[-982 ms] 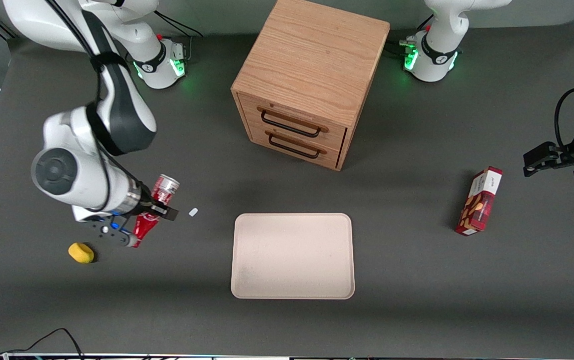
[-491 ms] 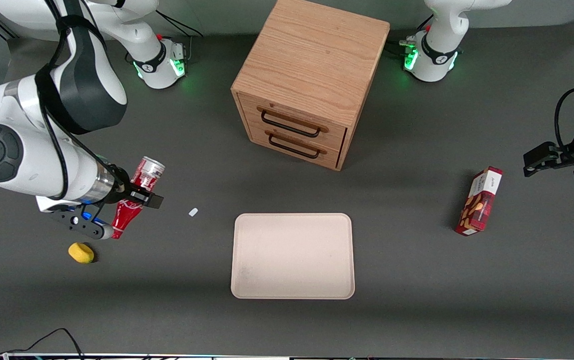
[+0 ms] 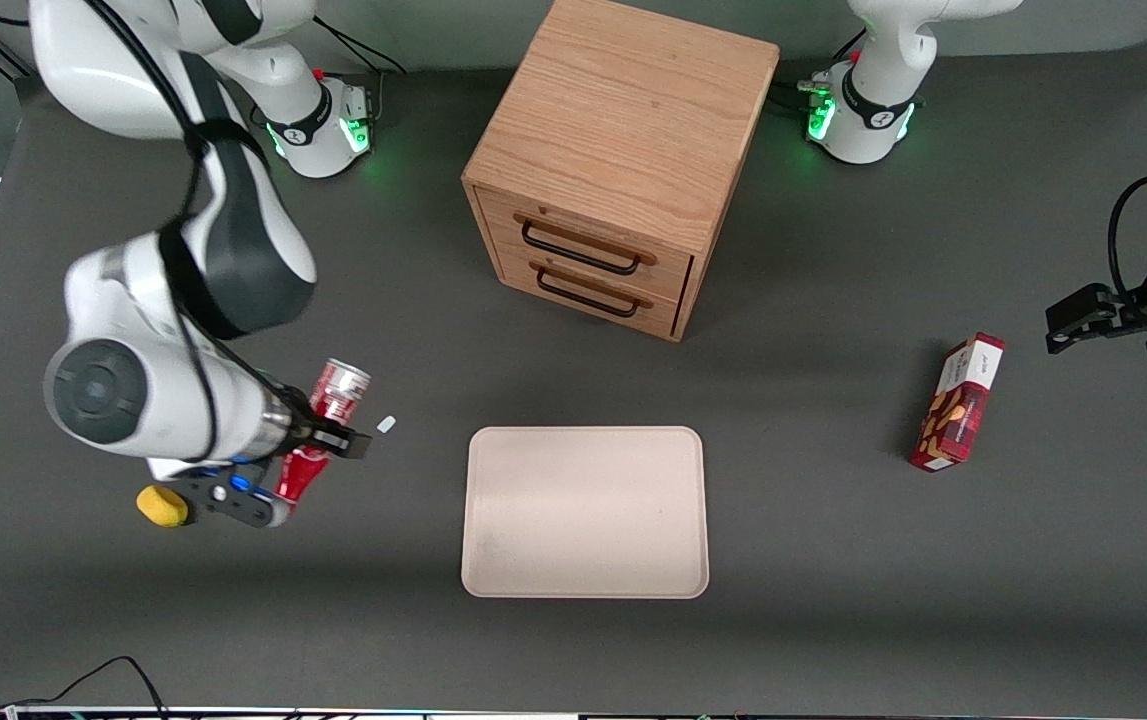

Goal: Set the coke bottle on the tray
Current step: 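Carry the held bottle over the cream tray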

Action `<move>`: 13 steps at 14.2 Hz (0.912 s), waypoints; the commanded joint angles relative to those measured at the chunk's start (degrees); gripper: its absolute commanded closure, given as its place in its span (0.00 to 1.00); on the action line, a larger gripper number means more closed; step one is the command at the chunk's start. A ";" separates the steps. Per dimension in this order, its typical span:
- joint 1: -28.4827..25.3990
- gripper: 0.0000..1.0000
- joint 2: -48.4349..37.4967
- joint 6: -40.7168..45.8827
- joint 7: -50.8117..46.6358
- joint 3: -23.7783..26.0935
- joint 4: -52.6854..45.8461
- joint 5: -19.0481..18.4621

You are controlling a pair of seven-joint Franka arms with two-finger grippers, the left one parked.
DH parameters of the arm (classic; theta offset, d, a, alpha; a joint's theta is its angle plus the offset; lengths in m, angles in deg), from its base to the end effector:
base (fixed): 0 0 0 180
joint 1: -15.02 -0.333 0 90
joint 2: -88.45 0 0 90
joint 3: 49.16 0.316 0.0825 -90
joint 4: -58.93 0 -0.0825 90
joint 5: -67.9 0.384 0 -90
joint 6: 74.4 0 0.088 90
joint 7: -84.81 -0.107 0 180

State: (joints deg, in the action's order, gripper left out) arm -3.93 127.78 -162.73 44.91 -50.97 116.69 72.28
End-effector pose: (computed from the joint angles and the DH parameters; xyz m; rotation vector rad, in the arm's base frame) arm 0.6891 0.2290 0.4408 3.0473 -0.6102 -0.2505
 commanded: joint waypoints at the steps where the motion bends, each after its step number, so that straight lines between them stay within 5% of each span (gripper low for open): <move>1: -2.92 1.00 5.04 -2.26 -2.36 -0.74 -4.50 0.90; 6: -6.79 1.00 12.68 -12.64 -3.34 -1.53 -4.50 0.55; 9: -12.15 1.00 16.38 -16.42 -3.08 -6.18 -4.59 0.55; 13: -12.60 1.00 20.24 -22.04 -2.90 -6.01 -4.59 0.63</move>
State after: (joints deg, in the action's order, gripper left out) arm -16.18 145.73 -183.67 42.40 -55.88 115.01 72.28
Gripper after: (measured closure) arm 0.502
